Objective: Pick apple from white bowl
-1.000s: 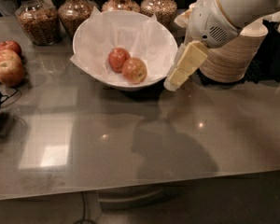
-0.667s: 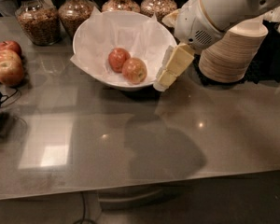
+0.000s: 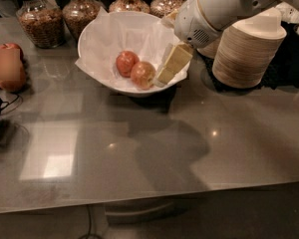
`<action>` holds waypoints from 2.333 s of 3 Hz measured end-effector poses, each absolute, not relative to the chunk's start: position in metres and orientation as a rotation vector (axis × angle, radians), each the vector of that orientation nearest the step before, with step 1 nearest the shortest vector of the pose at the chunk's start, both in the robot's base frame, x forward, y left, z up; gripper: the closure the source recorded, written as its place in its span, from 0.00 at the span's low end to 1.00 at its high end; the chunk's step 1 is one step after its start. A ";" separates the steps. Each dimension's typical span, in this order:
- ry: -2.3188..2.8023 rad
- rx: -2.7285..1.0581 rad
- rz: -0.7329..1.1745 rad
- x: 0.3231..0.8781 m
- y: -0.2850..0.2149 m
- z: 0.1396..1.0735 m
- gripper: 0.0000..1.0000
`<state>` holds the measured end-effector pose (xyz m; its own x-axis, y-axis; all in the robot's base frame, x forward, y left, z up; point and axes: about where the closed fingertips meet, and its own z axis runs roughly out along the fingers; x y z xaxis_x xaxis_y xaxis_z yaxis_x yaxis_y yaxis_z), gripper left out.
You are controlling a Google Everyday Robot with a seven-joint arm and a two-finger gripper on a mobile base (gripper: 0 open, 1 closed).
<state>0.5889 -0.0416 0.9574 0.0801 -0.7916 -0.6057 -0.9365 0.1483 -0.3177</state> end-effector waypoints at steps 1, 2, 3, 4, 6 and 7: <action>1.734 -1.667 0.265 0.589 -0.042 0.957 0.24; 1.732 -1.667 0.267 0.589 -0.041 0.957 0.36; 1.731 -1.667 0.270 0.604 -0.039 0.944 0.17; 1.760 -1.657 0.281 0.617 -0.041 0.924 0.04; 1.744 -1.651 0.305 0.630 -0.030 0.919 0.14; 1.710 -1.665 0.308 0.633 -0.020 0.934 0.15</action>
Offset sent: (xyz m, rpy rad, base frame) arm 0.0057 0.0002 -0.0056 0.0143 0.0003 0.0030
